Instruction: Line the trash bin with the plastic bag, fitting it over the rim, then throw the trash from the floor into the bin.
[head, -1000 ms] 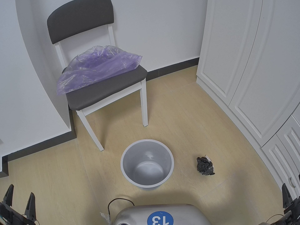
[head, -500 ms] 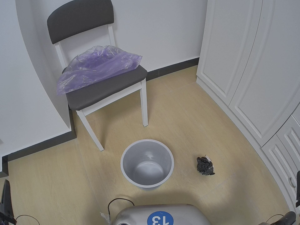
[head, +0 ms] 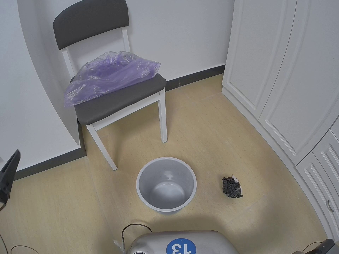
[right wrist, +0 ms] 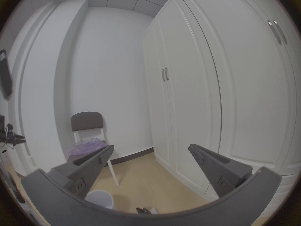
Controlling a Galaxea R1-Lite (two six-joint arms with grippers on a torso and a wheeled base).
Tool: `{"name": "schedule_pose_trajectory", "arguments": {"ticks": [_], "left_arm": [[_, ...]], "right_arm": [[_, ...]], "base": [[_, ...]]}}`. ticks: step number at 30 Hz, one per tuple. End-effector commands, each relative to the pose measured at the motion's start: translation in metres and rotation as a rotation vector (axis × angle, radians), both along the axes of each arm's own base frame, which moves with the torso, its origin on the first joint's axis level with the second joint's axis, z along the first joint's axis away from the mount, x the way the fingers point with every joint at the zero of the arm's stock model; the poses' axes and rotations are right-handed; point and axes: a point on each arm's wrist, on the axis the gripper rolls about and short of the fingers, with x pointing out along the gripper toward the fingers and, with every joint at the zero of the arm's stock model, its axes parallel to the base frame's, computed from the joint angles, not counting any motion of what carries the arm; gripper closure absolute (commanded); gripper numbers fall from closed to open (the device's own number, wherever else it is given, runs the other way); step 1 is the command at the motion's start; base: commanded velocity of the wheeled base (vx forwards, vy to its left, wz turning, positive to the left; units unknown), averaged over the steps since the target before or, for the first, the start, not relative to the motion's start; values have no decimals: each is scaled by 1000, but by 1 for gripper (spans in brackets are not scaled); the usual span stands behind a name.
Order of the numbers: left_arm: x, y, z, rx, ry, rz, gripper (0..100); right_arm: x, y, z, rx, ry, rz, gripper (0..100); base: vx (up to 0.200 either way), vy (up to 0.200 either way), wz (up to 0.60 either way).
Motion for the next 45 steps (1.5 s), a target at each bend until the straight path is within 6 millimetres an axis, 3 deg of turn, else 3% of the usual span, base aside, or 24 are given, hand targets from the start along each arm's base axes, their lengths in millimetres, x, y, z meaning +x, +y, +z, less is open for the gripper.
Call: {"name": "schedule_pose_trajectory", "arguments": {"ticks": [1,6,11,23,25,27,28,29,32,45], "left_arm": [[146,1,-16,217,239,39,0],[182,3,-26,229,245,73,0],[201,8,-35,233,271,119,0],[209,19,-36,234,187,173,0],[227,21,-41,253,208,217,0],[231,22,-42,255,213,235,0],[249,23,-47,259,230,284,0],[250,23,-48,259,231,286,0],[279,24,-55,257,220,298,0],[342,31,-64,255,147,333,0]], "right_arm": [[105,8,35,29,48,-40,0],[107,20,41,30,48,51,0],[115,28,38,26,74,94,0],[118,29,25,75,124,114,0],[124,32,25,73,133,128,0],[125,33,24,74,137,133,0],[127,36,24,88,140,148,0],[127,36,24,89,140,150,0],[125,40,24,129,140,189,0],[126,41,19,127,157,199,0]], "base": [[0,0,0],[0,0,0],[0,0,0],[0,0,0],[0,0,0],[0,0,0],[0,0,0],[0,0,0],[0,0,0],[0,0,0]]}}
